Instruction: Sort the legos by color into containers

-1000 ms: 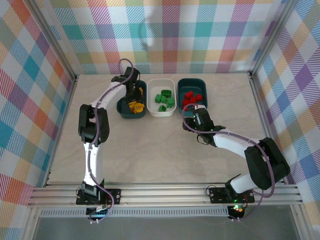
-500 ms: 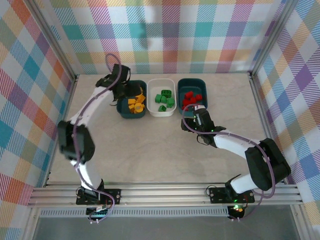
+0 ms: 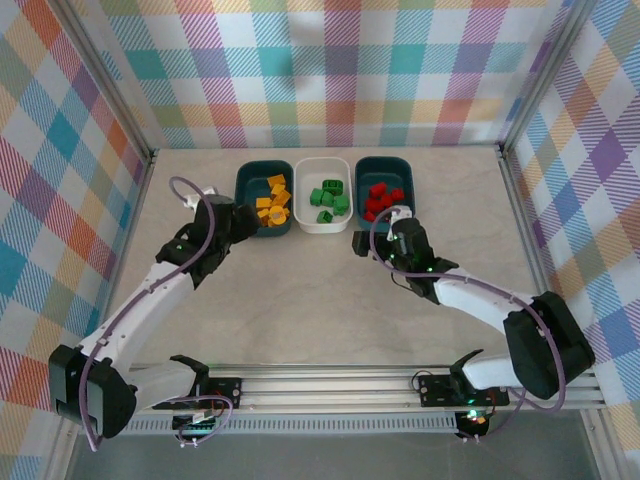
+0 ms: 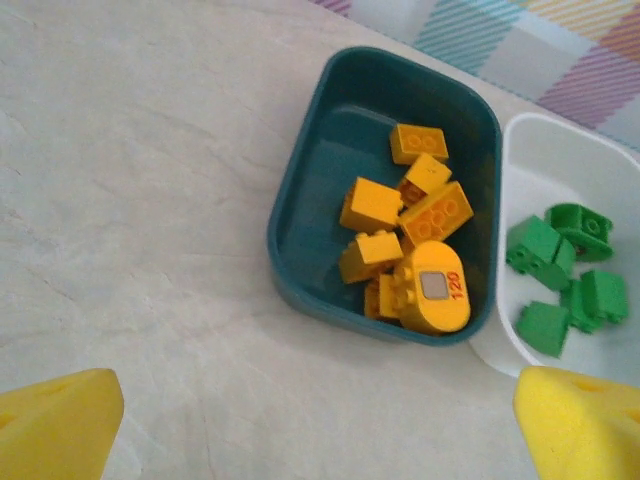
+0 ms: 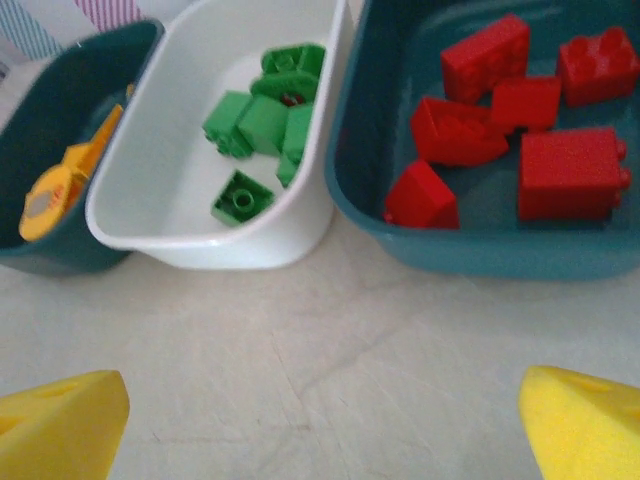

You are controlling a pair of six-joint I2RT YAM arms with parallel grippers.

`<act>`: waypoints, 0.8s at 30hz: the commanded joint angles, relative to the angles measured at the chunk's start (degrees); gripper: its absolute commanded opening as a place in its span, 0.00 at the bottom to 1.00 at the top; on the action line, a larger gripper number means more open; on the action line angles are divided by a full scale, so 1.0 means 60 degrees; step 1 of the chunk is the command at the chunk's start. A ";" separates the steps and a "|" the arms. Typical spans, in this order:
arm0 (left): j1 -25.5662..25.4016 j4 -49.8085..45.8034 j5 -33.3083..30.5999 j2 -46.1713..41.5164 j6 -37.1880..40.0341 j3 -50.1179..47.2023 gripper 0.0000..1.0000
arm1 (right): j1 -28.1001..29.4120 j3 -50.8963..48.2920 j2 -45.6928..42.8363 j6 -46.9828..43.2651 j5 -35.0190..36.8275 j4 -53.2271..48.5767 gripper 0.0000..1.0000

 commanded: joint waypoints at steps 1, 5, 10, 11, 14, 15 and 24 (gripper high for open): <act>0.0008 0.2566 -0.0732 -0.0568 0.0987 -0.0967 1.00 | 0.0045 0.1301 0.0184 -0.0585 0.0569 -0.0894 1.00; 0.0166 0.6136 -0.0253 -0.1499 0.4104 -0.3076 1.00 | 0.0059 0.1782 -0.0300 -0.1689 0.0679 -0.1482 1.00; 0.0745 0.7432 -0.0176 -0.1724 0.5230 -0.4601 1.00 | 0.0030 0.0132 -0.2233 -0.2706 0.1282 0.0899 1.00; 0.0904 0.7799 -0.0215 -0.1581 0.5231 -0.4960 1.00 | 0.0016 -0.0059 -0.2291 -0.2775 0.1717 0.1119 1.00; 0.1502 0.9309 -0.0276 -0.0849 0.4691 -0.5897 1.00 | -0.0065 0.0100 -0.1551 -0.3856 0.1983 0.0657 1.00; 0.1758 0.9782 -0.0098 -0.0530 0.4463 -0.6122 1.00 | -0.0073 0.0126 -0.1392 -0.3756 0.2292 0.0411 1.00; 0.3308 1.2140 0.1345 0.2994 0.3947 -0.5746 1.00 | -0.0957 -0.1926 -0.2895 -0.4326 0.1796 0.2628 1.00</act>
